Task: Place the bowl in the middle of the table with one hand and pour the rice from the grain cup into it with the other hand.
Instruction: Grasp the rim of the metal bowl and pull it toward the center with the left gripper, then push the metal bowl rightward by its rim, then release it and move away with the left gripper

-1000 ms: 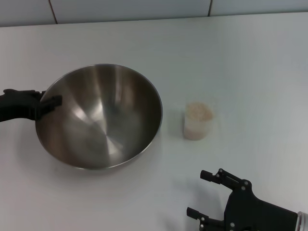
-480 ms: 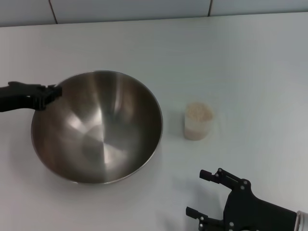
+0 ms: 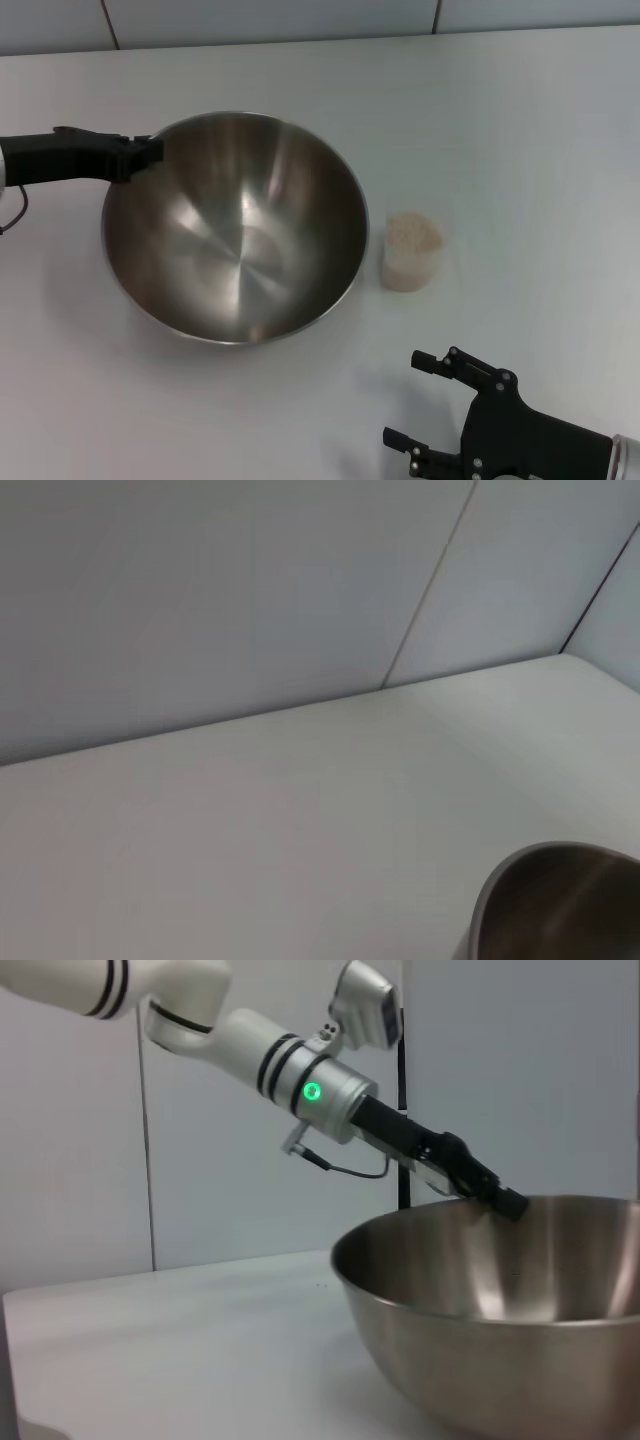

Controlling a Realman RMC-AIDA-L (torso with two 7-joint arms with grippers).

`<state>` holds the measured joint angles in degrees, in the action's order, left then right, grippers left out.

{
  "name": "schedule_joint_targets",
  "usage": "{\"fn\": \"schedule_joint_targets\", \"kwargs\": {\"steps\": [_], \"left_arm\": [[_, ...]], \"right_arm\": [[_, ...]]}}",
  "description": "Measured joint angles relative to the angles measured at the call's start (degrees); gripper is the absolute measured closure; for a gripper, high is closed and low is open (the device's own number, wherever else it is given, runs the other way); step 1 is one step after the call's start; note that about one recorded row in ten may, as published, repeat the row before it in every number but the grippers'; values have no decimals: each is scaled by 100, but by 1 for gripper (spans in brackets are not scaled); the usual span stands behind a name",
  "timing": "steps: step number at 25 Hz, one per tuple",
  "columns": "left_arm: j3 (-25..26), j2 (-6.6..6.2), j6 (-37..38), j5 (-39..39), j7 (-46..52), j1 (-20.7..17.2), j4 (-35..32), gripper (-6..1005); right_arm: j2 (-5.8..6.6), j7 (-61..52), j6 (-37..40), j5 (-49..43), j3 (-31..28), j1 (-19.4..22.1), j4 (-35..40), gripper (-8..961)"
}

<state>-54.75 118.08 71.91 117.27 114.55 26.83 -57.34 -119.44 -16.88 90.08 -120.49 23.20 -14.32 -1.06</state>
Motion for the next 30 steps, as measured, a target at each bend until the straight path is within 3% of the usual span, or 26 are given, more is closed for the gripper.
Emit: {"fn": "schedule_joint_targets", "kwargs": {"steps": [5,16,22,26,30], "left_arm": [[175,0,-124,250,-60,326,381,956],[167,16,-111,289,-276,309,506,959],[253,12,214,-62,-553,271,411,768],[442,-4,419,-316,-754,36,-151,654],[554,19,623,-909,-1494,-438,-633,529]], "right_arm": [[-1,0,7,0,0,26,0,134],[3,0,15,0,0,10,0,134],[6,0,12,0,0,2,0,134],[8,0,8,0,0,0,0,134],[9,0,29,0,-25,4,0,134]]}}
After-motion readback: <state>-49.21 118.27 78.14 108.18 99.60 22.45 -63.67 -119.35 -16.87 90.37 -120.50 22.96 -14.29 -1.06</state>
